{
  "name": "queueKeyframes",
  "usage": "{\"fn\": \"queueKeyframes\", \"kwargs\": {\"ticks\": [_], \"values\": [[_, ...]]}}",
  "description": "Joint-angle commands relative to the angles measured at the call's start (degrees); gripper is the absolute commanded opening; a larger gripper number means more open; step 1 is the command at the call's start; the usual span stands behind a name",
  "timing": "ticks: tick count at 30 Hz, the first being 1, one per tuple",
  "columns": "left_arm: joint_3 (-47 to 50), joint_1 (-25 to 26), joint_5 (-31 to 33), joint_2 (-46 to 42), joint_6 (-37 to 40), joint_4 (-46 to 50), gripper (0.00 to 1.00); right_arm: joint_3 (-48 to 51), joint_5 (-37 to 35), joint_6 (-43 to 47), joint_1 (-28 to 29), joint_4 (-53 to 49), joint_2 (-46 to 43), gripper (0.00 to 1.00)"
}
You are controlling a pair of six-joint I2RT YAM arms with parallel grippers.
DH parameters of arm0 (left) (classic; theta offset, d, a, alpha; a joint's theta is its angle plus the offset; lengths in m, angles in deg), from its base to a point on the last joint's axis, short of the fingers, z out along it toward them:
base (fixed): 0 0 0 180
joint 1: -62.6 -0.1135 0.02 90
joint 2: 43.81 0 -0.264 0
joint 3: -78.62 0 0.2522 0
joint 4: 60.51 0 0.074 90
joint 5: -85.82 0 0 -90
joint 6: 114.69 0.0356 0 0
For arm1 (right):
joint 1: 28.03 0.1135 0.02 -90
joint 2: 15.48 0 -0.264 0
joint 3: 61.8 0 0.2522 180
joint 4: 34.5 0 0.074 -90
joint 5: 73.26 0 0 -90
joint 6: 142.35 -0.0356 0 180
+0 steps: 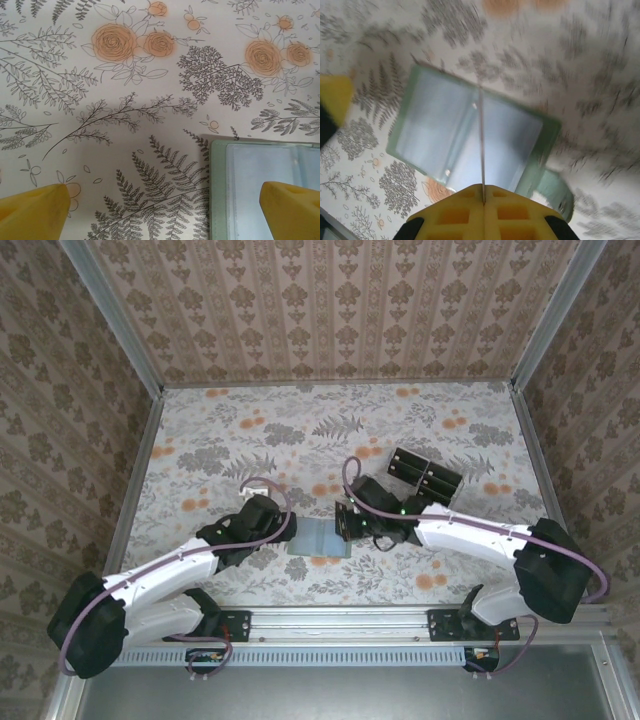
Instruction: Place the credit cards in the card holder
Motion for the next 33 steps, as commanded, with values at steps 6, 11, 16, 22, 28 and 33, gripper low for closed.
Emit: {"fn": "queueKeyframes", "kwargs": {"ticks": [6, 11, 16, 22, 28, 33], "values": [[0.2, -0.7, 1.7, -0.7, -0.7, 2.6, 1.0, 6.9, 5.1, -16.5, 0.6, 24.1, 1.3, 0.0], [0.3, -0.7, 1.3, -0.5, -0.4, 2.6, 1.0, 6.6, 6.4, -17.6, 0.8, 26.3, 3.4, 0.0], [0.2, -0.7, -0.2, 0.8, 0.7, 1.5, 1.0, 6.6, 7.1, -17.5, 0.9, 26.2, 5.1, 0.0], [-1.3, -0.6, -3.6, 2.9, 3.7, 0.3, 1.0, 9.0, 6.6, -16.8, 0.9, 26.0, 5.1, 0.0], [-2.3, 0.1, -5.6, 5.7, 4.8, 0.2, 1.0, 11.3, 7.7, -15.3, 0.4, 26.2, 4.5, 0.0], [-3.1, 1.3, -5.9, 7.8, 5.1, -0.1, 1.0, 11.4, 10.5, -12.6, -1.2, 25.2, 6.1, 0.0]]}}
